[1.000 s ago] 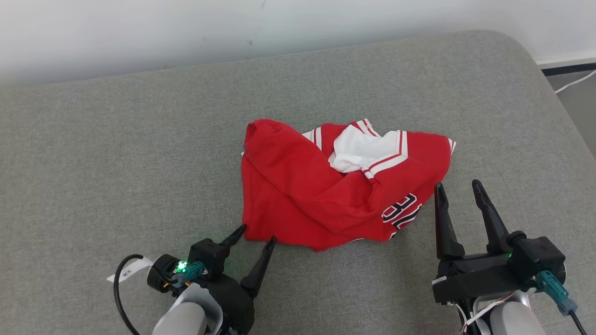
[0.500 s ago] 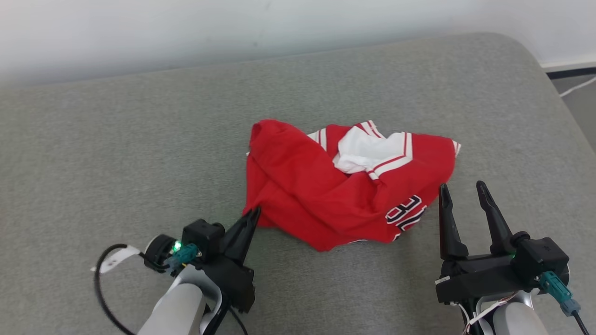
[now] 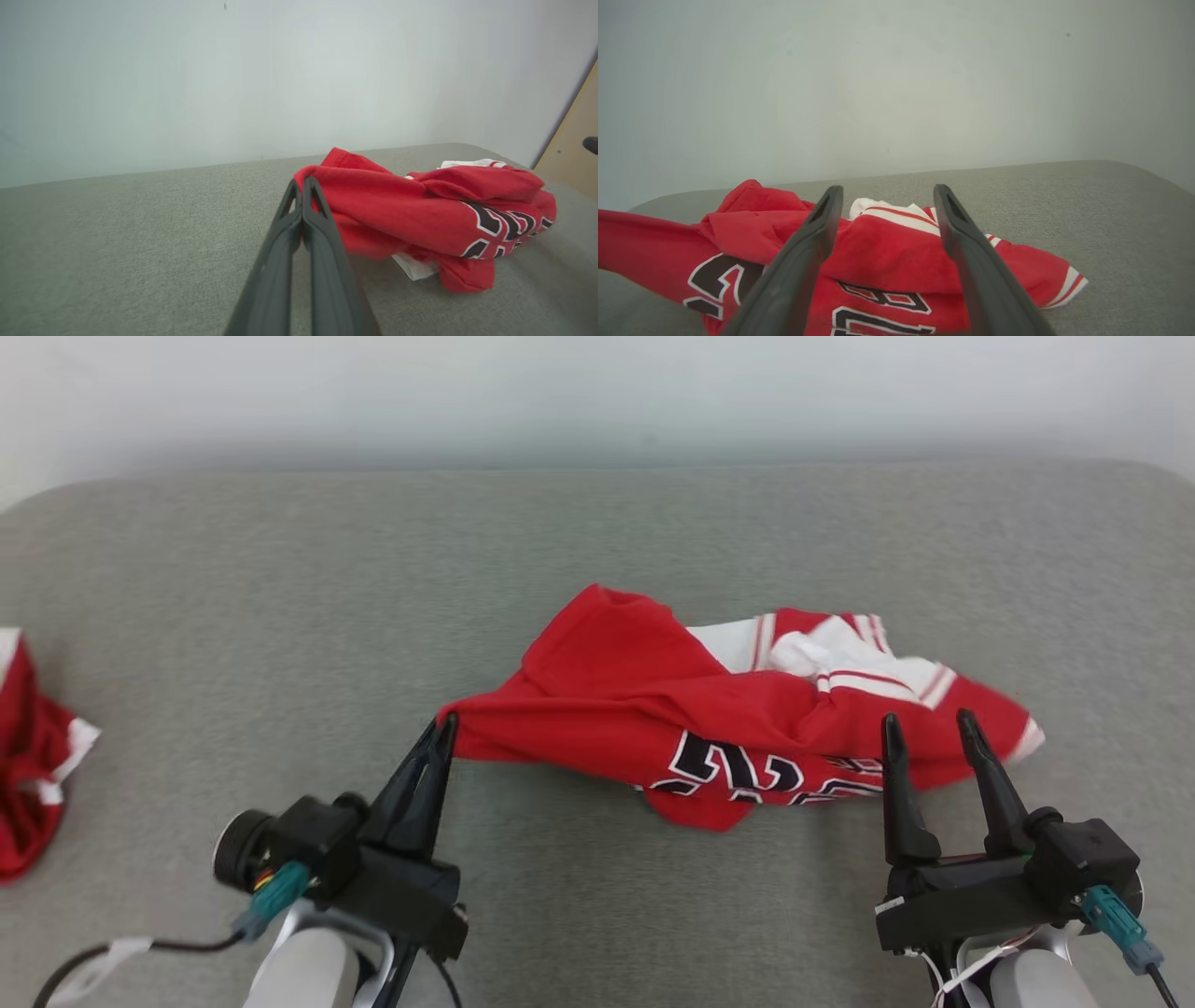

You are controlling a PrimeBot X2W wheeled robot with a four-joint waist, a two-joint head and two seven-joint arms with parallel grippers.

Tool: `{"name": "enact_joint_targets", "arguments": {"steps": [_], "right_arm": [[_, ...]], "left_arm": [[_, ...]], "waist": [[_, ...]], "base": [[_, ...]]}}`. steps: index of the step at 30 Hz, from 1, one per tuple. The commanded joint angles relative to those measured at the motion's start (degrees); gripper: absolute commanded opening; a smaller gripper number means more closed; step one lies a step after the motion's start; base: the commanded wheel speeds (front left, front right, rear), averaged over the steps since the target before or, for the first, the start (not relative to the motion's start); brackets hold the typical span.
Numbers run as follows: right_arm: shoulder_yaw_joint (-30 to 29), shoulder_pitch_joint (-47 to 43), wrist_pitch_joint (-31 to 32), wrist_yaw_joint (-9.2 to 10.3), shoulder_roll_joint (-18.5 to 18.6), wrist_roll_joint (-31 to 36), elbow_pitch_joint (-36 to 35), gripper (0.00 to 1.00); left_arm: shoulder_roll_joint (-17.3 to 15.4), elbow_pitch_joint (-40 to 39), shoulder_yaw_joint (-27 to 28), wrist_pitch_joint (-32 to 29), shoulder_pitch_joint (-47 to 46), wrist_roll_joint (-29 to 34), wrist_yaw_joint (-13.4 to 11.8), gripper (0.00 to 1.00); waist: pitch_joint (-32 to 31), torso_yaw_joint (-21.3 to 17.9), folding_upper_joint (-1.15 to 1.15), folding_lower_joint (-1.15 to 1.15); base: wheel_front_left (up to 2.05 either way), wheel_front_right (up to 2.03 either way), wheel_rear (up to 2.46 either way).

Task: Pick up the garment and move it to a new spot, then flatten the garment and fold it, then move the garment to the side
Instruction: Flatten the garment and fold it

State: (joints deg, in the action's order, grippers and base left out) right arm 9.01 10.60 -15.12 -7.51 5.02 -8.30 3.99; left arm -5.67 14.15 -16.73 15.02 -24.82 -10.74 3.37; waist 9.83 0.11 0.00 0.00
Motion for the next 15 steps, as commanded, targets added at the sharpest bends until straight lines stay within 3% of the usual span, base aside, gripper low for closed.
{"name": "enact_joint_targets", "arguments": {"steps": [1, 9, 15], "right_arm": [[0.0, -0.7, 0.0, 0.04, 0.1, 0.0, 0.0, 1.0], [-0.4, -0.9, 0.0, 0.04, 0.5, -0.3, 0.5, 1.0], [-0.6, -1.3, 0.0, 0.04, 0.9, -0.3, 1.0, 1.0]], "left_arm": [[-0.6, -0.6, 0.4, 0.2, 1.4, 0.4, -0.3, 0.0], [-1.0, -8.3, 1.9, 0.2, 10.4, 0.5, -1.5, 0.0], [-0.6, -8.2, 1.9, 0.2, 17.4, -0.6, -1.9, 0.0]], "waist": [[-1.0, 2.9, 0.0, 0.0], [-1.3, 6.8, 0.0, 0.0], [-1.5, 8.3, 0.0, 0.0]], "base": [[0.0, 0.0, 0.0], [0.0, 0.0, 0.0], [0.0, 0.0, 0.0]]}}
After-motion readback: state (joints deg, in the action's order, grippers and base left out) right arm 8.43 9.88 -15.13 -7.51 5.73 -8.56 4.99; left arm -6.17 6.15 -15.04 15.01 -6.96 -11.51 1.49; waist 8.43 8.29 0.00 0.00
